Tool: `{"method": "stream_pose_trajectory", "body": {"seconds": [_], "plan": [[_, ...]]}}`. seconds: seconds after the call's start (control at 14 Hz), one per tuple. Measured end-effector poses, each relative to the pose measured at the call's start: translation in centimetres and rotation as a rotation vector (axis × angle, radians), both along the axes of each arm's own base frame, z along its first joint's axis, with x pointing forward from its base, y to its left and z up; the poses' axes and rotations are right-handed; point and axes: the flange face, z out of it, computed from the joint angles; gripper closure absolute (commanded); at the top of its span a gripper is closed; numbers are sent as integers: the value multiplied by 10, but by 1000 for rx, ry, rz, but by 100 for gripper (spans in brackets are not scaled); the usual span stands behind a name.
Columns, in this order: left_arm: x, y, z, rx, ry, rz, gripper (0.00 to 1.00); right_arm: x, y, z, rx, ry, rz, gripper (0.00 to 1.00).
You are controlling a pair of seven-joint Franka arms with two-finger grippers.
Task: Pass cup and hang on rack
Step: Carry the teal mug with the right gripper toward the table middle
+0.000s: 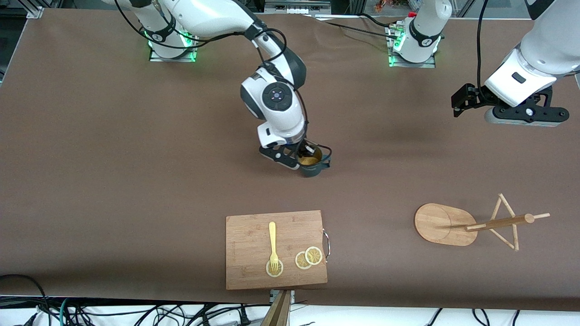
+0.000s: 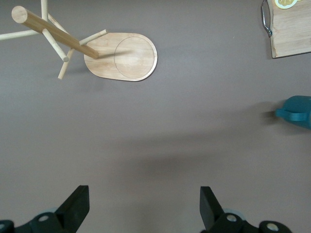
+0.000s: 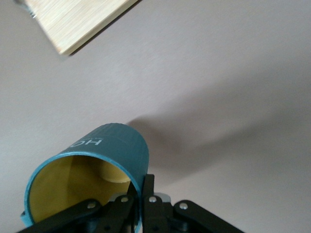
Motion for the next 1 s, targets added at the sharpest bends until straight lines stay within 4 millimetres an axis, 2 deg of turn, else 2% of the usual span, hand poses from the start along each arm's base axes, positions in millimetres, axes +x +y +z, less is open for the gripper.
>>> {"method": "stream_pose_trajectory", "body": {"seconds": [0.21,0.5,0.57,0.64,0.72,1.0], "plan": [[0,1,0,0,0,1,0,-22,30,-6,29,-6,-42,100],[0,1,0,0,0,1,0,-53,56,-23,18,9,-16,100],[0,1,0,0,0,1,0,-59,60,-29,18,9,-8,79],[0,1,0,0,0,1,0,-63,64,-34,20,7,-2,12],[0,1,0,0,0,1,0,-66,67,-36,23,4,2,0],[0,1,0,0,0,1,0,-62,72,-24,45,-16,3,0]]}}
